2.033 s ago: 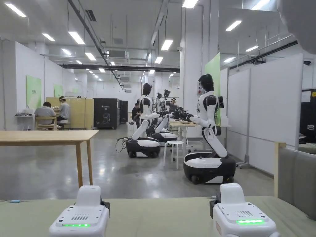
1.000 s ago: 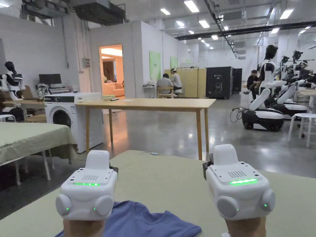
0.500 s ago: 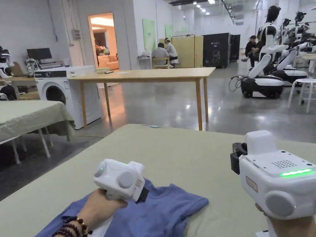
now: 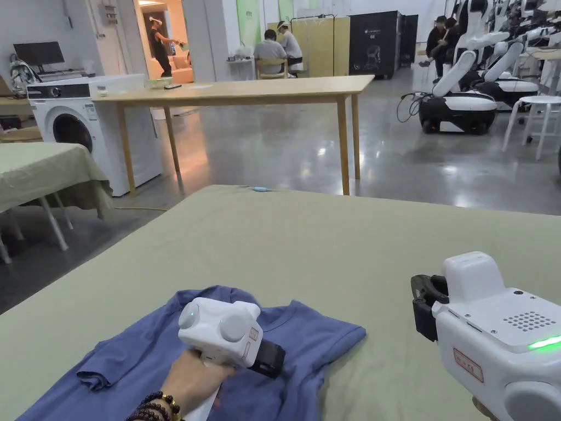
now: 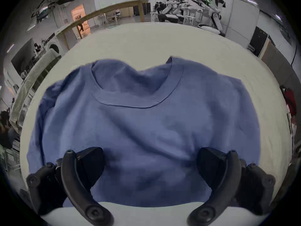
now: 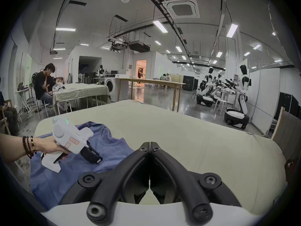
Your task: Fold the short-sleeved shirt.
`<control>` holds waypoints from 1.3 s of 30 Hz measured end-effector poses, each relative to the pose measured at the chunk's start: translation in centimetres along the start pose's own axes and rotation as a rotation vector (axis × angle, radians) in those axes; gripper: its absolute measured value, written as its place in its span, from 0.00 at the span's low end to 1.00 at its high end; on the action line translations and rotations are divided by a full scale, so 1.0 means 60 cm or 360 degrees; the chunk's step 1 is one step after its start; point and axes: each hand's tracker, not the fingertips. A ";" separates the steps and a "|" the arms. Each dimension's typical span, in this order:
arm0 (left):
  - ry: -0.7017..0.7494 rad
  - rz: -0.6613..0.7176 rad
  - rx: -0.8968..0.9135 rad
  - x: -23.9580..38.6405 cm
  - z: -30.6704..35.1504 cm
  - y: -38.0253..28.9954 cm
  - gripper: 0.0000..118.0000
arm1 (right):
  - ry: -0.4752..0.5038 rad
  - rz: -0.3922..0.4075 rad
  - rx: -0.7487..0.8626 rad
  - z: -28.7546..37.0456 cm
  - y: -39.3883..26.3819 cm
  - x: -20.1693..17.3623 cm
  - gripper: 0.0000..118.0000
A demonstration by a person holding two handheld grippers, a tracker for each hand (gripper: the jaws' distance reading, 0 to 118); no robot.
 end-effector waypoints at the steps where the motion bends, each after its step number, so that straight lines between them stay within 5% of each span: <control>1: 0.0023 0.0023 0.0094 -0.001 0.007 -0.006 0.95 | -0.0003 0.0001 -0.0010 -0.001 -0.003 0.001 0.00; 3: 0.0011 0.0049 0.0079 -0.002 0.014 -0.011 0.81 | -0.0001 0.0002 -0.0018 0.004 -0.005 0.004 0.00; 6: 0.0033 0.0021 0.0200 0.002 0.039 -0.020 0.12 | -0.0007 0.0005 -0.0023 0.012 -0.007 0.002 0.00; 7: 0.0042 0.0013 0.0182 0.008 0.045 -0.022 0.00 | -0.0005 -0.0003 -0.0021 0.016 -0.008 0.001 0.00; 9: 0.0243 -0.0075 0.0208 0.023 0.051 -0.028 0.00 | 0.0002 -0.0018 -0.0022 0.024 -0.008 -0.001 0.00; 17: 0.0226 -0.0015 0.0410 0.024 0.094 -0.023 0.00 | -0.0021 -0.0006 -0.0015 0.067 -0.007 0.015 0.00; 21: 0.0104 0.0079 0.0638 0.024 0.183 0.011 0.00 | -0.0060 -0.0024 0.0013 0.093 -0.006 0.042 0.00; 26: -0.0131 -0.0077 0.0912 0.100 0.287 0.057 0.00 | -0.0115 -0.0051 0.0032 0.134 -0.012 0.091 0.00; 34: -0.0554 -0.0618 0.1099 0.438 0.368 0.168 0.00 | -0.0356 -0.0082 0.0066 0.274 -0.038 0.205 0.00; 39: -0.0962 -0.0726 0.1079 0.701 0.369 0.203 0.00 | -0.0627 -0.0084 0.0079 0.389 -0.062 0.301 0.00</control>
